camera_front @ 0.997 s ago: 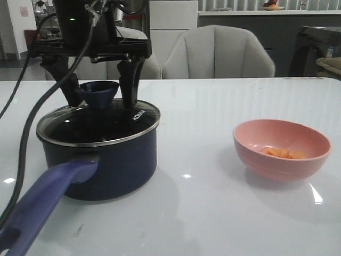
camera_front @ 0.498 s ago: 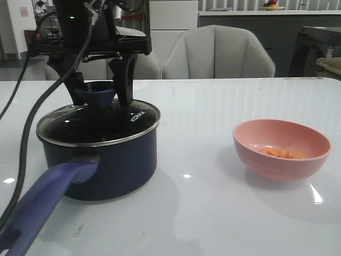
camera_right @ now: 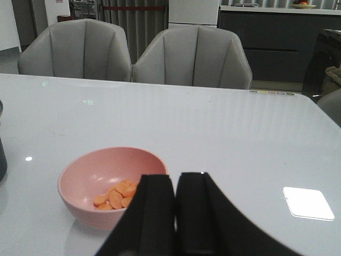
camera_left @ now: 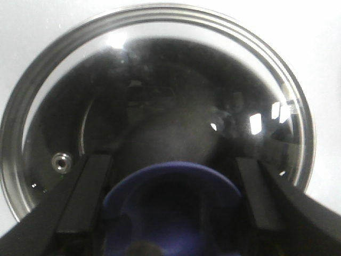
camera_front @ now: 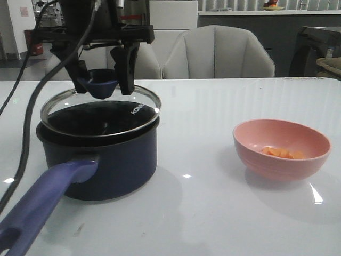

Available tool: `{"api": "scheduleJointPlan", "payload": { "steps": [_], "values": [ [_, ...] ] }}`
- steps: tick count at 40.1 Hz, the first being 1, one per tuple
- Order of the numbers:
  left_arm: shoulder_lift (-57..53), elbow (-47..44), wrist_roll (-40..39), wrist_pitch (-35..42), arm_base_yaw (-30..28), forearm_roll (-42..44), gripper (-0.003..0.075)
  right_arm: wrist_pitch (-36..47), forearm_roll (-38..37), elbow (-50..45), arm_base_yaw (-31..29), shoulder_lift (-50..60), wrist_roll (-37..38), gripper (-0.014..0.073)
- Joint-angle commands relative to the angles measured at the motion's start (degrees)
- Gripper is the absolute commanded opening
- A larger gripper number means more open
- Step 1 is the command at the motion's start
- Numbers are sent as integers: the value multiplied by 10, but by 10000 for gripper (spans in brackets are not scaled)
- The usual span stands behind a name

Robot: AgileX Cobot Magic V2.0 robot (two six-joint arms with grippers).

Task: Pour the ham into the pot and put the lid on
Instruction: 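Grasp the knob and lift the glass lid off the saucepan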

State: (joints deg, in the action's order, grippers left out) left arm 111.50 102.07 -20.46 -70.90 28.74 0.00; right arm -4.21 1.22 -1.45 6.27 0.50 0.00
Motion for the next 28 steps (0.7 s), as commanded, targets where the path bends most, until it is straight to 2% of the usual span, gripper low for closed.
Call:
{"api": "scheduleJointPlan", "payload": {
  "steps": [1,15,28],
  "values": [
    [-34,33,0,-28,1,0,300,46,-6,-6,-4,11,0,163],
    [-54,34,50,-28,-14,-13,301,46,-6,-6,-4,11,0,163],
    [-122,-28,96,-28,-136,-13,300,42,-6,-6,-3,12,0,163]
  ]
}}
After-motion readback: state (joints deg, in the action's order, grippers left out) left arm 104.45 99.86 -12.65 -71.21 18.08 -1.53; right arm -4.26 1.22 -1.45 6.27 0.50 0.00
